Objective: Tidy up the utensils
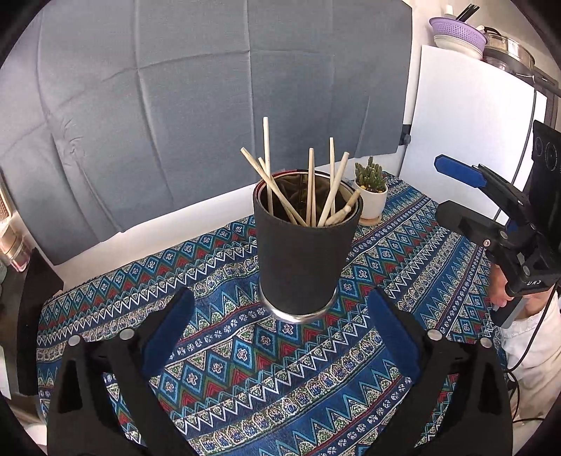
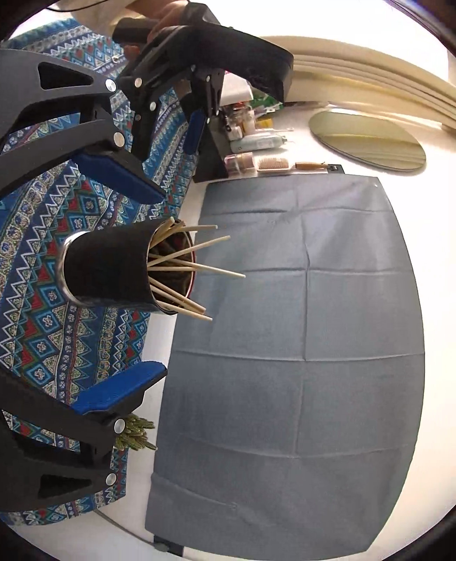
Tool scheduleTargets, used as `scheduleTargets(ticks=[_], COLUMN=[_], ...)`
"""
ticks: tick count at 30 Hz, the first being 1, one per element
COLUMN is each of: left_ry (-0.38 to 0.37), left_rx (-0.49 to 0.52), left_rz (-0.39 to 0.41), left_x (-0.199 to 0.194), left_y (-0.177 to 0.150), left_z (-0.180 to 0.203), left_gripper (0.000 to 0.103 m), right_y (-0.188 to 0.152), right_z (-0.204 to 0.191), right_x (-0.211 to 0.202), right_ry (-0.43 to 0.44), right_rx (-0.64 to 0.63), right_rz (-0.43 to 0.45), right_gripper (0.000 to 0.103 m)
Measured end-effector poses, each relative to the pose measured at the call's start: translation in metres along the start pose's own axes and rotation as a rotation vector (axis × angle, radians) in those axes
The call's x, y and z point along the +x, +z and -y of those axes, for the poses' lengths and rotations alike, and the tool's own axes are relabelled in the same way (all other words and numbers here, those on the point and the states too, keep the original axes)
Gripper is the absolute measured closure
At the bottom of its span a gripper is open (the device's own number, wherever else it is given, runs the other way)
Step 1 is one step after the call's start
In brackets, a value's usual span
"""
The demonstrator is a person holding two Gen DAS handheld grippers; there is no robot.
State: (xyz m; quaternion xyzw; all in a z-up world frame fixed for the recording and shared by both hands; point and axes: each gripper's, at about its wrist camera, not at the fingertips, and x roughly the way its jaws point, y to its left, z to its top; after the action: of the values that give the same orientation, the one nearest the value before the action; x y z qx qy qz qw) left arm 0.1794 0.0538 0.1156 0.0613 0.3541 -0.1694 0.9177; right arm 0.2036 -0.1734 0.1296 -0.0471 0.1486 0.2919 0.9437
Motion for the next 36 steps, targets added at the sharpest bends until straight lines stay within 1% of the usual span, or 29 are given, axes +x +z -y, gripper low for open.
scheduleTargets(ticks=[3,6,9,11,13,17,19,21,22,25,31,34,36], left_ry=[-0.004,0.000,0.009,0.038,0.050,0.074,0.089,0.091,0.099,0.120,0.123,0.141,0.139], left_rx=[-0.018,-0.029,-0.055,-0.079,-0.118,-0.206,-0.203,-0.197,-0.201,-0.237,-0.289,-0.321,-0.324], left_rz=[-0.006,0.005,0.034,0.065,0.101,0.138,0.154,0.145,0.147,0.177,0.171,0.134,0.156], left_x=[-0.006,-0.013,-0.024,-0.031,-0.036,-0.041,-0.041,-0.040,-0.040,-0.042,-0.042,-0.040,-0.043], left_y=[-0.017,-0.034,-0.051,-0.063,-0.076,-0.104,-0.119,-0.130,-0.136,-0.153,-0.178,-0.191,-0.200], left_z=[0.006,0.013,0.020,0.025,0.029,0.035,0.044,0.054,0.058,0.068,0.078,0.082,0.087], left_gripper=[0.006,0.006,0.006,0.006,0.006,0.006,0.006,0.006,0.006,0.006,0.006,0.006,0.006], right_y=[-0.006,-0.016,-0.027,-0.036,-0.045,-0.064,-0.075,-0.085,-0.090,-0.105,-0.129,-0.140,-0.148], right_z=[-0.007,-0.014,-0.022,-0.028,-0.034,-0.047,-0.053,-0.059,-0.062,-0.071,-0.079,-0.084,-0.085], right_x=[-0.010,-0.018,-0.027,-0.034,-0.041,-0.050,-0.056,-0.060,-0.063,-0.073,-0.087,-0.092,-0.097], right_ry=[-0.021,-0.017,-0.024,-0.024,-0.018,-0.021,-0.066,-0.108,-0.114,-0.116,-0.116,-0.122,-0.118], right_rx=[0.007,0.024,0.037,0.052,0.072,0.102,0.110,0.110,0.109,0.099,0.135,0.141,0.157], right_rz=[-0.011,-0.019,-0.025,-0.026,-0.031,-0.098,-0.119,-0.138,-0.145,-0.145,-0.172,-0.175,-0.156], right_gripper=[0.013,0.011,0.010,0.010,0.009,0.009,0.009,0.009,0.009,0.008,0.008,0.008,0.008])
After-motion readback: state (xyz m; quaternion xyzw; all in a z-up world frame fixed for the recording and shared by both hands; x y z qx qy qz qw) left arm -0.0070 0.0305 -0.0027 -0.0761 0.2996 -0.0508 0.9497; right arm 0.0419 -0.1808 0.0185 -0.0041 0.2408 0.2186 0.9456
